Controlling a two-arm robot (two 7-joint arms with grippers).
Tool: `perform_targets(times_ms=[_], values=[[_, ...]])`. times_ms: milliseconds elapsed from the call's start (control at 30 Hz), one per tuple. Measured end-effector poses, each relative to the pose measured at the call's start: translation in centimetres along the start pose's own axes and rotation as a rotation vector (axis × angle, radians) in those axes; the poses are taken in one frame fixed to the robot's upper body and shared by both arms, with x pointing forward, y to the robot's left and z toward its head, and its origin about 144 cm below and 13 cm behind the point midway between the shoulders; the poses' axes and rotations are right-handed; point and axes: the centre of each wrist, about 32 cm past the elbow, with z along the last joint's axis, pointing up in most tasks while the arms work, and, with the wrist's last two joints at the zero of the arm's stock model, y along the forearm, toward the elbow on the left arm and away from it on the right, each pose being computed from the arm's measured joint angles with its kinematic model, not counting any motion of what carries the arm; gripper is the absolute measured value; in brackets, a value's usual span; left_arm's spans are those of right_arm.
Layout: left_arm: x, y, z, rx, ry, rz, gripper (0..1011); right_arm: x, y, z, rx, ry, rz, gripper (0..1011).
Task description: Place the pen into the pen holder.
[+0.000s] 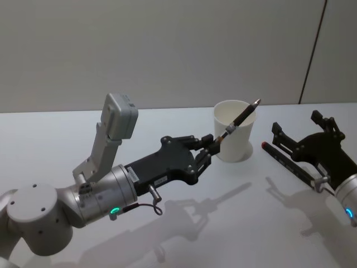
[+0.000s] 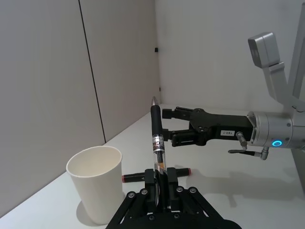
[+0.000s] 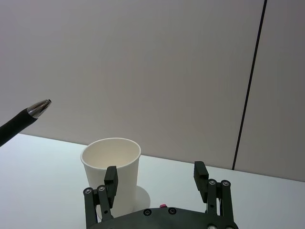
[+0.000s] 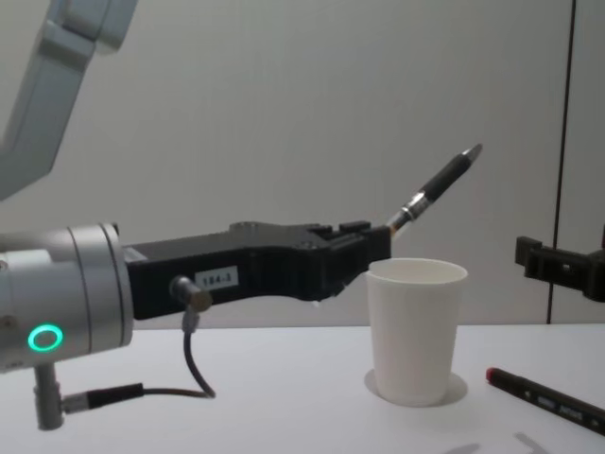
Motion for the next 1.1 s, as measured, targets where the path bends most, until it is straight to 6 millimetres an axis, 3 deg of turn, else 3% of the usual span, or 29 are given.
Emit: perform_targets(times_ms=[533, 1100], values=[[0.0, -0.6, 0.0, -0.011, -0.006, -0.028, 150, 0.3, -0.6, 0.9, 0.003, 0.076, 0.029, 1002], [0.0, -0.7, 0.0, -0.014, -0.009, -0.036, 150, 1.3, -3.1, 3.8, -0.037, 0.352, 0.124, 1002]])
